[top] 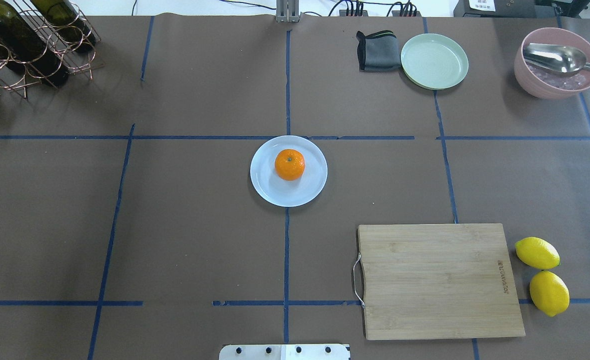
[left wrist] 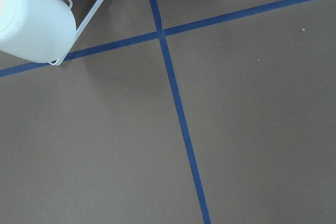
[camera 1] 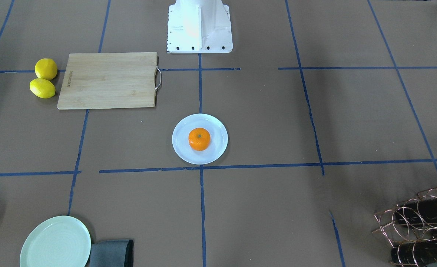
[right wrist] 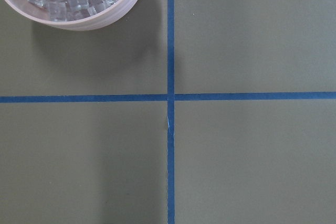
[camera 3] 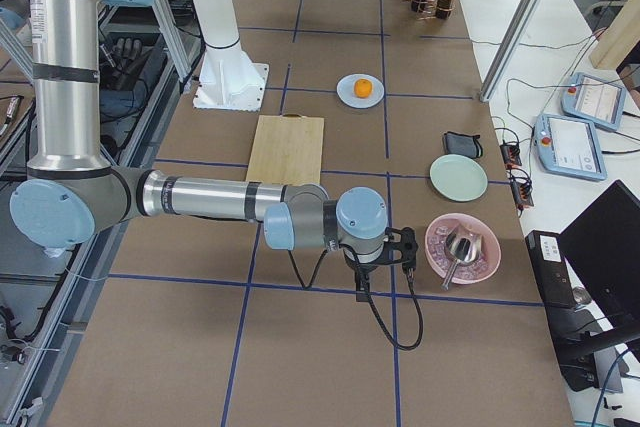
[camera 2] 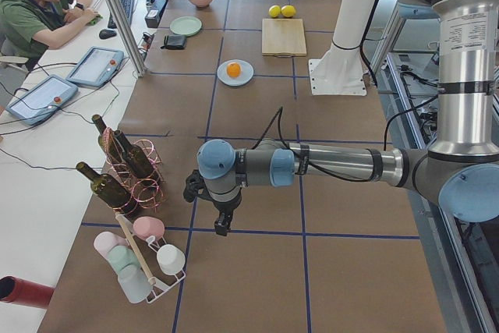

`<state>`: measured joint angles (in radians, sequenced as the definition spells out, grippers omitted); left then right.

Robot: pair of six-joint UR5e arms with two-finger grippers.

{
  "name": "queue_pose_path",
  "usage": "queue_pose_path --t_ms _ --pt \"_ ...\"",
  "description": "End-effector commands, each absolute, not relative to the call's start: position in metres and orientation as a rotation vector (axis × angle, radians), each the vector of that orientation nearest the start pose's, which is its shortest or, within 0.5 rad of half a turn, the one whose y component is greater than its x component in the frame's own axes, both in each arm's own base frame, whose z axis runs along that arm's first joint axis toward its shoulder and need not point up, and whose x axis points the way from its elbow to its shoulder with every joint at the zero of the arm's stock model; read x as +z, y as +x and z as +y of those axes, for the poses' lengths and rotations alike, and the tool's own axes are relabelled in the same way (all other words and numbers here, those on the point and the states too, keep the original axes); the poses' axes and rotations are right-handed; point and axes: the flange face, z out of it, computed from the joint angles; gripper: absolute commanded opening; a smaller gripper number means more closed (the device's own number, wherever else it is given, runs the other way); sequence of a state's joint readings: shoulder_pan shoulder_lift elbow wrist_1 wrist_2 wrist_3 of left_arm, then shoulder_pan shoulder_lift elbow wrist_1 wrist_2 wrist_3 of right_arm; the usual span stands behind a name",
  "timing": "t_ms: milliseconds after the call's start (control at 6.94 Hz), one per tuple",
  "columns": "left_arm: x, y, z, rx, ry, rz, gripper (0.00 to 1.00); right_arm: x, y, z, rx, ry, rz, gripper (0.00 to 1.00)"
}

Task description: Pick orange to plate

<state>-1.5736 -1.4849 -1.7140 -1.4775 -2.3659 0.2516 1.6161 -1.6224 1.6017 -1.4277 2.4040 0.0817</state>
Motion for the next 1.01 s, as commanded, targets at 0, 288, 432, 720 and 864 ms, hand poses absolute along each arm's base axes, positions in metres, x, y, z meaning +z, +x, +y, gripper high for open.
queue_pose_path --t_ms 0,288,432,720,864 --pt "0.6379 -0.0692 -0.4524 0.208 0.070 0.794 1.00 0.6501 0.0801 -0.4707 0.072 0.095 -0.864 1.00" --pt "0.6378 -0.0689 -0.4529 0.200 0.066 0.799 1.00 0.6500 0.0793 -0.4709 0.070 0.096 -0.865 1.00" --pt "0.6357 -0.0688 -0.4557 0.140 0.044 0.801 1.00 0.6500 0.0793 -0.4709 0.070 0.096 -0.865 1.00" --pt "0.6331 -0.0687 -0.4575 0.067 0.019 0.803 1.00 0.6500 0.0793 -0.4709 0.070 0.096 -0.865 1.00" --pt "0.6331 -0.0687 -0.4575 0.067 0.019 0.803 1.00 0.6507 0.0793 -0.4701 0.072 0.093 -0.865 1.00"
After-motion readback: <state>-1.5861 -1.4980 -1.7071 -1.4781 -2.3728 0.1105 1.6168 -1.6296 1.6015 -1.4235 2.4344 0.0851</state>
